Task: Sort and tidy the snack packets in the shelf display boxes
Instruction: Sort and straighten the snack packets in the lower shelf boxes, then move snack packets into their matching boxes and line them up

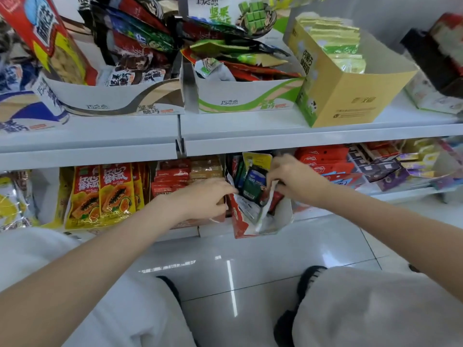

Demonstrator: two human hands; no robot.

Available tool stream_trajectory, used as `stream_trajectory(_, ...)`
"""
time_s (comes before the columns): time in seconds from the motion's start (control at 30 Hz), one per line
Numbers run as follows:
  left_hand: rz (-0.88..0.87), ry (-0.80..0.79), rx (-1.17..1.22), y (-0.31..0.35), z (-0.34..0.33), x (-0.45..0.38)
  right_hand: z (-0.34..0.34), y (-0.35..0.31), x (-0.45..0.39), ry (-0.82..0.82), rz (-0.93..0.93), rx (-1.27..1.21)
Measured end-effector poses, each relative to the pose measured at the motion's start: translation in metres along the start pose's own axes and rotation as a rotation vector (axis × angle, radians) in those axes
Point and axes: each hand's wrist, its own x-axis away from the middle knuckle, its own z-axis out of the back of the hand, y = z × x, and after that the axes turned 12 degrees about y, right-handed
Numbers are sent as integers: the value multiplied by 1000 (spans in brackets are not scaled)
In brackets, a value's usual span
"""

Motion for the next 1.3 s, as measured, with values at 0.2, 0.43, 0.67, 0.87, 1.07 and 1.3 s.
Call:
stream_trajectory(0.2,90,56,214,21,10,-4,32,-5,29,77,-292,-622)
stream_trajectory(0.43,353,26,983,39,21,3,48,-8,41,-8,-528,-1109)
stream_trajectory(0.67,346,207,949,37,45,23,55,-37,33,63,-513,-1203)
stream_trajectory(0.87,281,391,1072,37,75,44,81,-55,24,299,-418,-1258)
stream_trajectory(1.07,179,489,993,58,110,32,122,-33,26,243,-327,-1234)
stream_trajectory(1.3,-48,894,-95,48,144,1,156,-3,1,680,-487,-838)
